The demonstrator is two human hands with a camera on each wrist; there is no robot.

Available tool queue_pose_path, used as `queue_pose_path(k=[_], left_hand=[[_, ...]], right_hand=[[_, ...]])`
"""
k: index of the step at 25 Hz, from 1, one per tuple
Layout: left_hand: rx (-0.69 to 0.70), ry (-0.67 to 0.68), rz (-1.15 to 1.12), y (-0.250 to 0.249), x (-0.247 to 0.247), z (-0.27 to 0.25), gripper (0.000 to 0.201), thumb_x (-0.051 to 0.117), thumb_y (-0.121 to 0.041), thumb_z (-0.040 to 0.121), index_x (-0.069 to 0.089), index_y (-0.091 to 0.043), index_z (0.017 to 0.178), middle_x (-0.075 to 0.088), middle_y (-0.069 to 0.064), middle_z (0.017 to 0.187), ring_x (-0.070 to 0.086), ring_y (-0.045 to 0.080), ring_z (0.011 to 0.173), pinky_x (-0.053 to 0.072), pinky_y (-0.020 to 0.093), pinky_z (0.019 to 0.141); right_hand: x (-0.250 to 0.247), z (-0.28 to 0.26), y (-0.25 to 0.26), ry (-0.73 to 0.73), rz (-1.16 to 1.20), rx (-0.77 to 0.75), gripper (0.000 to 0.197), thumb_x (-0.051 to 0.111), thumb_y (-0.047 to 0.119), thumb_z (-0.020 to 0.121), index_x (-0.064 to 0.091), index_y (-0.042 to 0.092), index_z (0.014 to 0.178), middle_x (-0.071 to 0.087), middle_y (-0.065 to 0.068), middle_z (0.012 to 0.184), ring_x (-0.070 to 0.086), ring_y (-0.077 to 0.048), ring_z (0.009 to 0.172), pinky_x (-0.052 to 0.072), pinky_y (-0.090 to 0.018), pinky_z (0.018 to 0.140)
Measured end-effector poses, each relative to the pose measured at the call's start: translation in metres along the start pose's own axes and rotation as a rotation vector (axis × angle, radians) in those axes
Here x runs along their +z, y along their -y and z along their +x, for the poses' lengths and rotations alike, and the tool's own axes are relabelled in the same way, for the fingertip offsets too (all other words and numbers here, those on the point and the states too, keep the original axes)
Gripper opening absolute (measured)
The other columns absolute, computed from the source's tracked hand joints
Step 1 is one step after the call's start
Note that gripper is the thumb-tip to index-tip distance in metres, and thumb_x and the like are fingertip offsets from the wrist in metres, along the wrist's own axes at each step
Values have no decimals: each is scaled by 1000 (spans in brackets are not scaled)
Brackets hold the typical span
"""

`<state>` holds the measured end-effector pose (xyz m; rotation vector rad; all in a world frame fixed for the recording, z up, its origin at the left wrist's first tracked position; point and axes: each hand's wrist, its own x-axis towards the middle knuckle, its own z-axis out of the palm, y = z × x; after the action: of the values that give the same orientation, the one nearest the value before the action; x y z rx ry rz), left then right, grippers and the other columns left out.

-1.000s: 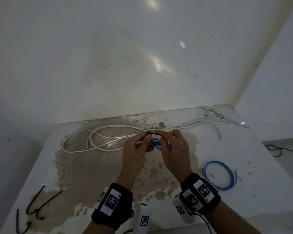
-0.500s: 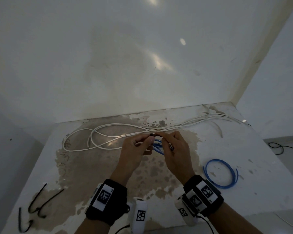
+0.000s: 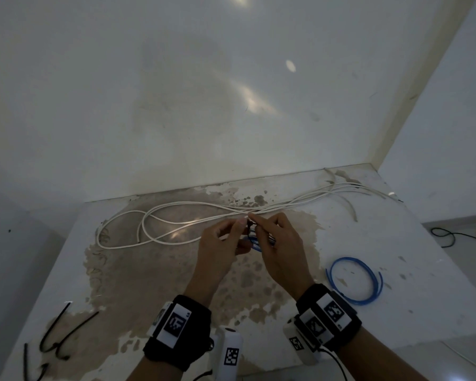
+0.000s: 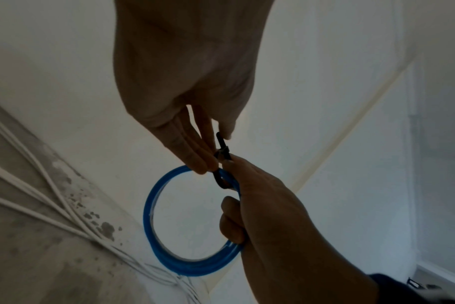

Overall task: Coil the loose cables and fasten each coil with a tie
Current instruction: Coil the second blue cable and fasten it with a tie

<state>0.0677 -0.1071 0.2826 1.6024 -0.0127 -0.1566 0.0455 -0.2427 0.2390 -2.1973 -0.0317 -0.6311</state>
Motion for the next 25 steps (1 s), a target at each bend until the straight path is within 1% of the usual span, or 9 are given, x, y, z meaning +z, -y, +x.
queue_pose_path(k=[3,6,8,11,14,16,20,23,25], left_hand=[[-17,-21,-2,-2,1,1,18,62,-22,94,73,-8,99,74,8,87,73,26,70,60,31,65],[-43,43,34,-4,1,3,18,62,-20,94,71,-5,94,72,14,88,74,26,73,59,29,65],[-54,75,94,-6,3,3,19,61,-19,95,68,-2,89,71,15,88,74,21,73,59,27,64],[-47,44,192,-14,4,5,21,58,-19,96,63,1,88,72,10,84,73,12,72,58,25,58],[10,-68,108,-25,-2,7,19,58,-14,95,60,-4,79,68,3,73,72,13,70,56,26,55],[53,-89,83,-31,-4,4,21,58,-13,95,59,-9,74,66,-1,68,71,14,70,57,28,56],[62,-49,121,-29,2,-1,21,56,-16,96,57,-5,79,63,2,71,71,17,68,57,31,55],[-76,56,180,-25,1,6,31,57,-31,96,62,-1,87,61,5,72,68,18,60,53,29,50],[-71,207,318,-19,1,8,32,58,-35,95,68,-6,86,59,1,65,63,15,55,47,24,47]], right_hand=[[-1,-1,-1,42,38,43,34,46,35,99,63,29,128,47,6,92,50,3,77,39,-9,66],[-5,0,-3,56,200,65,15,54,32,99,62,40,108,56,6,98,55,1,90,43,-10,77],[-7,1,-4,88,277,66,20,58,28,97,57,48,99,58,8,99,57,-2,95,46,-12,81],[-10,4,-10,127,368,105,24,60,20,97,59,44,99,60,7,103,59,-7,97,50,-19,80],[-16,9,-21,77,421,122,24,61,17,97,62,40,98,63,1,102,61,-10,81,49,-26,63],[-18,10,-26,63,421,120,21,60,16,97,63,36,98,66,4,100,58,-5,67,43,-22,55],[-18,9,-33,33,382,132,12,59,17,98,67,25,103,68,5,96,46,-6,52,34,-13,51],[-24,5,-38,-5,306,96,22,61,15,96,64,35,103,63,6,89,47,-11,54,40,-17,54],[-28,4,-39,-3,271,73,25,63,13,95,64,38,101,60,6,91,52,-9,60,44,-17,59]])
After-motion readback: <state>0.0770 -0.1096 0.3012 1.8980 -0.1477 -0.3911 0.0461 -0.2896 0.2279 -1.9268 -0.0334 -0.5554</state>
